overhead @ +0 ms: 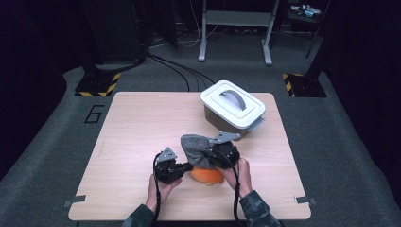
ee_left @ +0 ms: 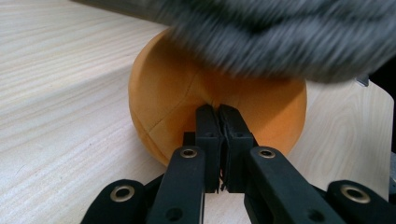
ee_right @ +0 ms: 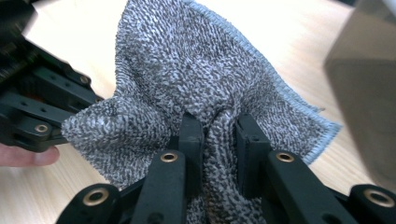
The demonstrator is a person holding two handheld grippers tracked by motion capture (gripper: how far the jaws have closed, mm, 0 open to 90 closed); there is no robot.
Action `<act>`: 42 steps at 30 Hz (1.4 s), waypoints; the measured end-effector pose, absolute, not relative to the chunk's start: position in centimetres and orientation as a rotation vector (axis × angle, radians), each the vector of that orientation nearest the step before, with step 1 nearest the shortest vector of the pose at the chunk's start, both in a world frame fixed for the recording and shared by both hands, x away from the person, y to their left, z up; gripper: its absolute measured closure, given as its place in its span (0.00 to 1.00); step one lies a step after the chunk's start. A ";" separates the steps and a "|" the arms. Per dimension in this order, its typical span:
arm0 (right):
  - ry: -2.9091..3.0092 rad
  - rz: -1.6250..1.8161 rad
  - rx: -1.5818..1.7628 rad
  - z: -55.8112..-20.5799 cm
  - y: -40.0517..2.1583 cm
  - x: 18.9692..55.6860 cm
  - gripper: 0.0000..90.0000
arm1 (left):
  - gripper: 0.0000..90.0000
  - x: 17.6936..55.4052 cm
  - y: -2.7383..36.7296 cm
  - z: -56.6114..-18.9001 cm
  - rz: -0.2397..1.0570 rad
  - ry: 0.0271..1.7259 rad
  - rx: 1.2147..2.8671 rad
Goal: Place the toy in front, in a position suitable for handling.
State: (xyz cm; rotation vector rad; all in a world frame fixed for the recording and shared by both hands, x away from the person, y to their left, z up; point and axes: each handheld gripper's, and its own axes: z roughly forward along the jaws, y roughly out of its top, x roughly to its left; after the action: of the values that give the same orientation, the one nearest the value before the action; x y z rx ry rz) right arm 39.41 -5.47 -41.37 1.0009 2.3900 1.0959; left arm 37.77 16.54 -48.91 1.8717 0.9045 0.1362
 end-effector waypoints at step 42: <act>2.348 0.958 0.973 -41.7 -5.2 38.2 0.84 | 0.95 37.8 16.0 -49.3 0.151 0.885 1.894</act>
State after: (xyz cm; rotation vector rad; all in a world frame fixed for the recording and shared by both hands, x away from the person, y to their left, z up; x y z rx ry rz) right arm 38.22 -5.22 -41.68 0.9732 2.3477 0.9578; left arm 37.77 16.03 -49.34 1.8941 0.8852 0.1515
